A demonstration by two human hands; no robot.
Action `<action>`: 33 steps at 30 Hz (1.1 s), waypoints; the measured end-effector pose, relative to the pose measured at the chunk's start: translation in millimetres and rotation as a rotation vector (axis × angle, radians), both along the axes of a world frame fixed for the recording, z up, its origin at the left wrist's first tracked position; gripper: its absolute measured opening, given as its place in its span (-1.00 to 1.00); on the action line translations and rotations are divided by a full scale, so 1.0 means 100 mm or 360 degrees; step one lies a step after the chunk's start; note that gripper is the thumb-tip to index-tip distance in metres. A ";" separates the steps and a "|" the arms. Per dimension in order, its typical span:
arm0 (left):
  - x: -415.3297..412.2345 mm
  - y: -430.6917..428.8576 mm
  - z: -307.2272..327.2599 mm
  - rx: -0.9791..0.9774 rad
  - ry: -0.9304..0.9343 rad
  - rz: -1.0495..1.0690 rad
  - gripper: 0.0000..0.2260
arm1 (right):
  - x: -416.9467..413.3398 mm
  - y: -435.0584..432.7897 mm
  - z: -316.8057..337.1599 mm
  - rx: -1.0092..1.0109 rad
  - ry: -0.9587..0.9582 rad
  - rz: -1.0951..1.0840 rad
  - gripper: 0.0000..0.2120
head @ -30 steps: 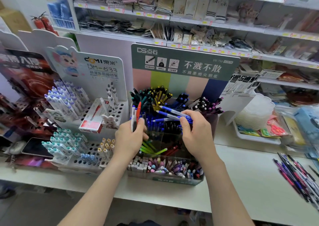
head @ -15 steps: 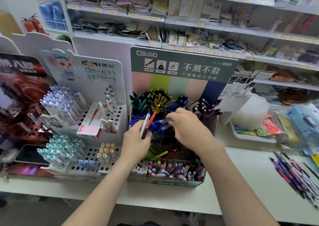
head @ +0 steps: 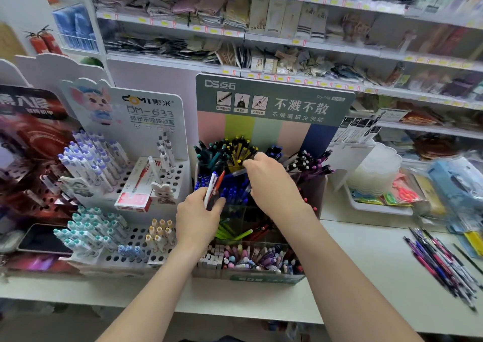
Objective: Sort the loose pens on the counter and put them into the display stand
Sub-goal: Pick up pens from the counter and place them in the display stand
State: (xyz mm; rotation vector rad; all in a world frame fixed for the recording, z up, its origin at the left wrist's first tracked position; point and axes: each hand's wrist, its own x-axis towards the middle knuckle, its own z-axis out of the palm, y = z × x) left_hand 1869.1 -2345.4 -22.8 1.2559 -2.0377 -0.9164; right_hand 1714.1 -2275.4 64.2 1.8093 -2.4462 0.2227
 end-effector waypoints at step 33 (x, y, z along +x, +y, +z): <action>-0.01 -0.01 0.11 0.0112 0.0434 -0.0033 -0.85 | 0.01 -0.21 -0.32 -0.0065 -0.0200 0.0367 -0.58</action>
